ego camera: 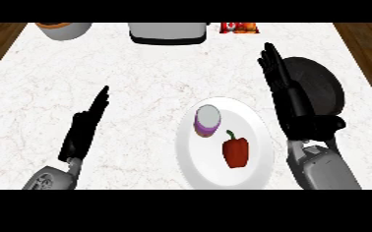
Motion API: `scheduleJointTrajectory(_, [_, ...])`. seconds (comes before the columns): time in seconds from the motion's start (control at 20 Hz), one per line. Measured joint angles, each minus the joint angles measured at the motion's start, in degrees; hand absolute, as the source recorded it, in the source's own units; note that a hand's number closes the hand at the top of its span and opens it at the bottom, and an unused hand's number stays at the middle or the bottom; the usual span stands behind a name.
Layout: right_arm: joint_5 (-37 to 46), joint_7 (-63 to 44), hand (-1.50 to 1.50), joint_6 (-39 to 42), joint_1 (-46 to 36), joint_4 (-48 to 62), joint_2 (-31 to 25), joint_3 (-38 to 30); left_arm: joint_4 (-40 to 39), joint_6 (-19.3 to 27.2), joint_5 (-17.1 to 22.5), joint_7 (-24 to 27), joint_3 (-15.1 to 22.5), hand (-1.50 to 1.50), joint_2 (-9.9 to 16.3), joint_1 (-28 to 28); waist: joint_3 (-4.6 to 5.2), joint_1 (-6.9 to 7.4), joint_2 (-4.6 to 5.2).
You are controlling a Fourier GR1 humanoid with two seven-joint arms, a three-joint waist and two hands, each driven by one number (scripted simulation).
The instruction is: Pick the bell pepper from the plate and place it in the pan
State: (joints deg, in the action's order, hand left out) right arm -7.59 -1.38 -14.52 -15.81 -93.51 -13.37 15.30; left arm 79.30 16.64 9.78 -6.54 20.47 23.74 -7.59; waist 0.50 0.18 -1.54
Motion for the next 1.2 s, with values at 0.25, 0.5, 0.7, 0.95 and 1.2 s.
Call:
scheduleJointTrajectory(0.25, [-5.82, 0.80, 1.50, 8.85, -3.13, -2.28, -2.13, -1.86, 3.79, 0.37, 2.79, 1.07, -5.06, 0.00, -0.39, -1.12, -0.39, 0.35, 1.00])
scheduleJointTrajectory(0.5, [-0.78, 2.46, 1.50, 12.60, -0.40, -4.06, -10.91, -2.99, 6.58, 0.71, 7.47, 0.30, -9.77, 0.00, -1.41, -1.91, -0.44, -0.56, 1.06])
scheduleJointTrajectory(0.7, [3.09, 8.92, -1.50, 15.11, 9.39, -8.06, -18.08, -5.41, 8.33, -0.53, 9.79, -0.16, -12.26, 0.00, -0.72, -0.62, -0.50, -1.27, 1.10])
scheduleJointTrajectory(0.95, [7.48, 12.15, -1.50, 18.29, 16.28, -12.76, -25.96, -9.12, 8.70, -1.02, 9.92, -1.20, -13.16, 0.00, -0.83, -1.24, -0.50, -1.28, 1.24])
scheduleJointTrajectory(1.2, [9.96, 8.67, -1.50, 22.83, 14.19, -16.95, -29.99, -10.61, 10.48, -1.08, 9.40, -3.09, -13.63, 0.00, -1.45, -1.87, -0.48, -0.56, 1.38])
